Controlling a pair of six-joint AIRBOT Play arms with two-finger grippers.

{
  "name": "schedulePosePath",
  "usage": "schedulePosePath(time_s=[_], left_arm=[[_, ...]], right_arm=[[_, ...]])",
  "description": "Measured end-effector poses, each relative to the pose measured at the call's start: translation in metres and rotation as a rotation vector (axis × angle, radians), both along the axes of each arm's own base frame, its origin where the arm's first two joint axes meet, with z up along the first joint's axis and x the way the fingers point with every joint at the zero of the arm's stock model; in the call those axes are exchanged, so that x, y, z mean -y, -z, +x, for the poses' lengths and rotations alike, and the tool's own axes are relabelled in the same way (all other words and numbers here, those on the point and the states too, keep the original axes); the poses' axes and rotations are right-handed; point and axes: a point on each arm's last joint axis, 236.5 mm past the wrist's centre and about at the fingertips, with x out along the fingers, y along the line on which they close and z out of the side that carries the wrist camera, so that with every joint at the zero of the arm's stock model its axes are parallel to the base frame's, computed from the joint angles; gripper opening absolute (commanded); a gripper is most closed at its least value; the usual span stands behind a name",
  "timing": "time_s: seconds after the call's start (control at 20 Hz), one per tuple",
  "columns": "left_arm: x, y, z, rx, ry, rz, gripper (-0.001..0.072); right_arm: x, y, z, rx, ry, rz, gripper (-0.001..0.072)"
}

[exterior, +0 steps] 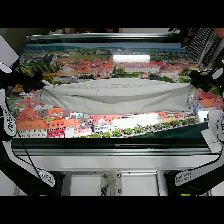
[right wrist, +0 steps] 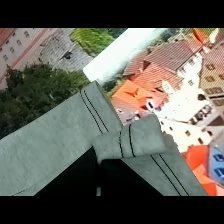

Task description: Fold the clothes and pants, and hang the long-sleeved shirts on hangers.

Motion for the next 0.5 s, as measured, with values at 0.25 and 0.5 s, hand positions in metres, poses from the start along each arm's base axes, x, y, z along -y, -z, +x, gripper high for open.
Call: schedulePosePath(time_s=[0.25, 0.5], left_arm=[[-0.005, -0.001, 0.011, 0.039, -0.026, 0.011, 0.066], [-0.002, -0.032, 0.021, 0.129, -0.051, -0.013, 0.066]], right_arm=[[-0.005, -0.002, 0.019, 0.069, 0.02, -0.002, 0.0518], [-0.016, -0.033, 0.035, 0.18, 0.033, 0.047, 0.0602]])
